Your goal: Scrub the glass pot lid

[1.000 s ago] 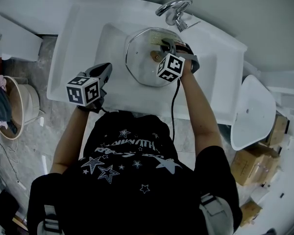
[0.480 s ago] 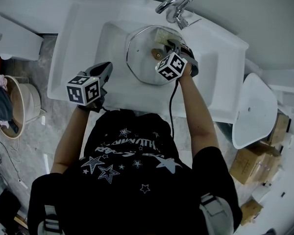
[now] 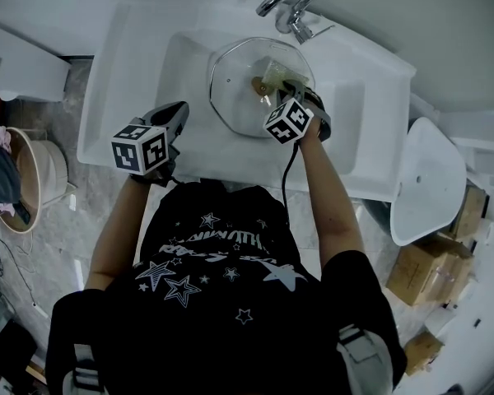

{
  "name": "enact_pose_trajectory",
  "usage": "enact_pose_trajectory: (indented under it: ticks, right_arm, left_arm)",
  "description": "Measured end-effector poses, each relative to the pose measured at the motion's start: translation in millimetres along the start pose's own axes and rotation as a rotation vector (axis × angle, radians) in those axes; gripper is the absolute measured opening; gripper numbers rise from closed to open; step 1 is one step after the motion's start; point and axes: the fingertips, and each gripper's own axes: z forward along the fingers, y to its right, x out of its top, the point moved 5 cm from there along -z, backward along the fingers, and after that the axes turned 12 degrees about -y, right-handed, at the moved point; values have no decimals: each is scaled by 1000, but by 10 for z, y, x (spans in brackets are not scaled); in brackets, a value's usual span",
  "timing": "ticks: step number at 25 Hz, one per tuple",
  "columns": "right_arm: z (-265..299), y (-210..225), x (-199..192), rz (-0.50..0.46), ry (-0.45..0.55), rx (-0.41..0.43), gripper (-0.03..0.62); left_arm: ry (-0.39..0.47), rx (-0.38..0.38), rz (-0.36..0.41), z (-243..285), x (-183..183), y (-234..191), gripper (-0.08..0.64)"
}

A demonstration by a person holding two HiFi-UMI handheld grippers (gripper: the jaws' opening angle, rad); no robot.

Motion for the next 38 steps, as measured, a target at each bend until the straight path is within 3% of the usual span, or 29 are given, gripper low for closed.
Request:
enact_pose_trajectory:
  ticks: [11, 26, 32, 38]
  right_arm:
    - [-71, -336, -294, 94, -45, 114, 74]
    - [-326, -897, -270, 151, -84, 434, 77]
    - [-387, -1059, -205, 97, -92, 529, 77]
    - [-460, -1274, -122, 16, -91, 698, 77]
  left_arm:
    - [-1, -14, 18, -18, -72, 133, 8]
    - [11, -27, 33, -136, -194, 278, 8]
    - [14, -28, 35, -197, -249, 309, 8]
    - [10, -30, 31, -221, -305, 320, 8]
